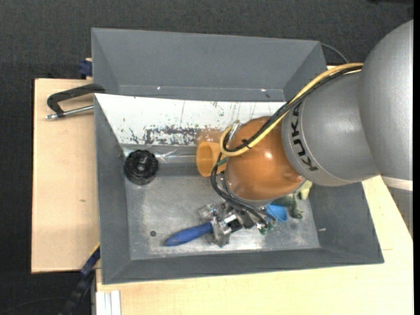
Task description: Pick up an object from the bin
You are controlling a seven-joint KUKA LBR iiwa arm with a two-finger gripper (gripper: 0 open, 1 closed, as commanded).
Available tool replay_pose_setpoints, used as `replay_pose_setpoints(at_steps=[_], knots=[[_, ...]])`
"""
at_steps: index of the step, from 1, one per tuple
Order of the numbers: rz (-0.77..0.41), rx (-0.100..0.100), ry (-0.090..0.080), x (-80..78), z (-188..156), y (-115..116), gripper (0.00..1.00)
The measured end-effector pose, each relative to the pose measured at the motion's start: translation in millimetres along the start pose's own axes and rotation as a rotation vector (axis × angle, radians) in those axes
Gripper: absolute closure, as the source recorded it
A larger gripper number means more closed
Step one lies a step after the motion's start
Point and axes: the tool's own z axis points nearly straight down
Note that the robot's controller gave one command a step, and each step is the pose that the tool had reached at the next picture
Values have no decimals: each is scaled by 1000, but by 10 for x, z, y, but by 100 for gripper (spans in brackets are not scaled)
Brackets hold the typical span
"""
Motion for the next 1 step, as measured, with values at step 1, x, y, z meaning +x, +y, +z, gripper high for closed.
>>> replay_pose_setpoints(at_steps=[1], knots=[[11, 5, -14, -60, -2142, -33, 100]])
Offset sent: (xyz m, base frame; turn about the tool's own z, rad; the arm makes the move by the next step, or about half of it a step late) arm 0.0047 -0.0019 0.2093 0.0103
